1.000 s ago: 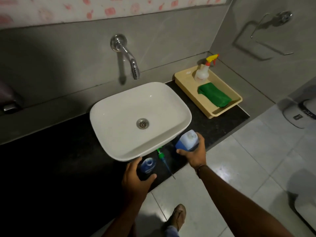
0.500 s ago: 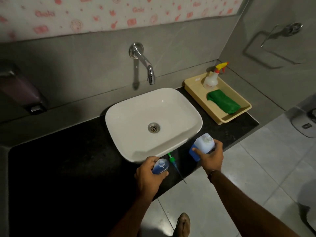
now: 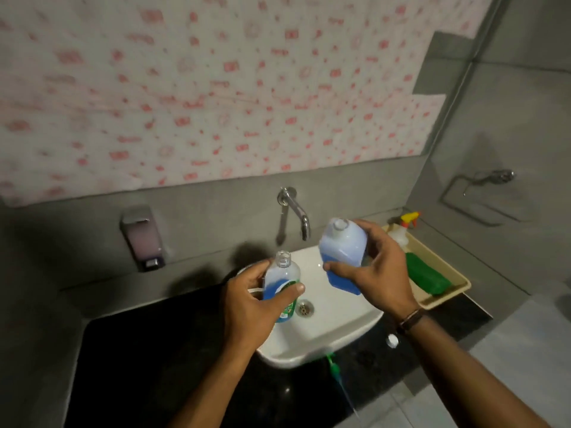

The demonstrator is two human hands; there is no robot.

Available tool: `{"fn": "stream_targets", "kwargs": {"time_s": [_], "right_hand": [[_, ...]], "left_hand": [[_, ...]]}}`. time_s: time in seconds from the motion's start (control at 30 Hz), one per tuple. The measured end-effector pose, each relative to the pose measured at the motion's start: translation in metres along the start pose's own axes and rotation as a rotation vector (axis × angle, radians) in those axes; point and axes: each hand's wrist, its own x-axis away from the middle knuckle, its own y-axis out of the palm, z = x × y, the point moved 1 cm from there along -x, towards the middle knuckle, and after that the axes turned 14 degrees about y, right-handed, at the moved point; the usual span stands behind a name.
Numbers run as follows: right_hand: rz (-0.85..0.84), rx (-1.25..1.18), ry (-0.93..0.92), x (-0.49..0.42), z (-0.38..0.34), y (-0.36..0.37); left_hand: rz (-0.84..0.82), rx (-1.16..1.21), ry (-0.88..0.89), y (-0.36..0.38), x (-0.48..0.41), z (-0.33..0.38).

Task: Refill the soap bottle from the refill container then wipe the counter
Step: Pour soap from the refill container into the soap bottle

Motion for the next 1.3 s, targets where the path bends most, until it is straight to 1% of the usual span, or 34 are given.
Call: {"fn": "stream_targets", "kwargs": {"time_s": [0.1,0.2,0.37,0.53,0.87,1.3], "right_hand": [[-0.069,0.124,-0.12,-0.018,-0.048,0.017],[-0.096,0.278,-0.231,-0.026,-0.083,0.032],[-0.091,0.464,-0.374,-0.035,-0.115,0.054],[-0.057,0.576,-0.511,-0.035,-0.136,0.069],[-0.067,0.644,-0.562,-0.028,-0.153,0.082],[-0.038,0.638,-0.627,-0.021,-0.164,0.084]], "left_hand": [[0.014,-0.019,0.071,-0.021,-0.021,0.021],[0.056,-0.055,0.116,-0.04,-0.03,0.03],[0.114,-0.119,0.163,-0.066,-0.035,0.033],[0.153,-0.16,0.185,-0.083,-0.035,0.035],[0.179,-0.178,0.189,-0.096,-0.038,0.04],[0.198,-0.205,0.156,-0.101,-0.032,0.035]]}}
